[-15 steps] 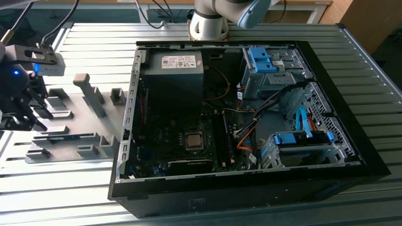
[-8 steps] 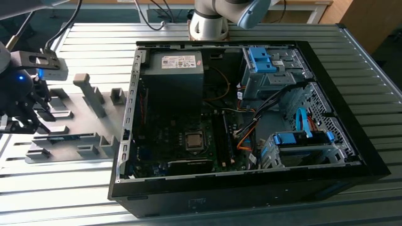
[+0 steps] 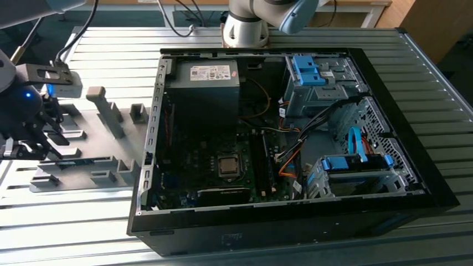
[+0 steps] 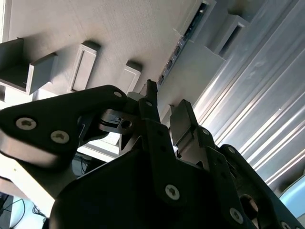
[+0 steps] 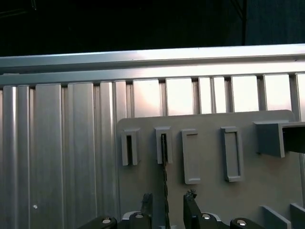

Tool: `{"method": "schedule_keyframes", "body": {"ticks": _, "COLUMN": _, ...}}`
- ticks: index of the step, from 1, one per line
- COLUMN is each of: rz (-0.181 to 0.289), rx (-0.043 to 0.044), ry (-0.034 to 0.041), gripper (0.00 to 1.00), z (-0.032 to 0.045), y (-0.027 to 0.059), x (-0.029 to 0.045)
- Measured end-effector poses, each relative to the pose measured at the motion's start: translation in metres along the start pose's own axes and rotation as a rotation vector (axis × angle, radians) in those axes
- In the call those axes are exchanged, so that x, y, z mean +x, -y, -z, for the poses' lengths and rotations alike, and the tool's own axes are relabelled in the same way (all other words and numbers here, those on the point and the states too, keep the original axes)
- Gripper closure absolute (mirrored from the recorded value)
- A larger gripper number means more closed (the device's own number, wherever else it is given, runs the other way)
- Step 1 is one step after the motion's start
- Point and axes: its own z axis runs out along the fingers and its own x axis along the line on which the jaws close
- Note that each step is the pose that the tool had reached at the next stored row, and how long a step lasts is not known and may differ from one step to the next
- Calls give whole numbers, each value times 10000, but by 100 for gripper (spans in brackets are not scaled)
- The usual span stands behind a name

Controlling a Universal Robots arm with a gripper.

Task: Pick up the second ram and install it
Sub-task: 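Pick up the second ram and move it above second insertion slot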

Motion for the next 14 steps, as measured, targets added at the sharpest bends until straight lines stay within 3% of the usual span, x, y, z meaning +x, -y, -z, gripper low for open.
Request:
{"method": "schedule_keyframes", "body": {"ticks": 9, "rz": 230, "rx": 46, "ry": -1, "gripper": 61, "z": -110, "y": -3, "x": 4}}
{"method": "schedule_keyframes", "body": {"ticks": 14, "rz": 231, "rx": 47, "ry": -2, "gripper": 61, "z": -118, "y": -3, "x": 4}}
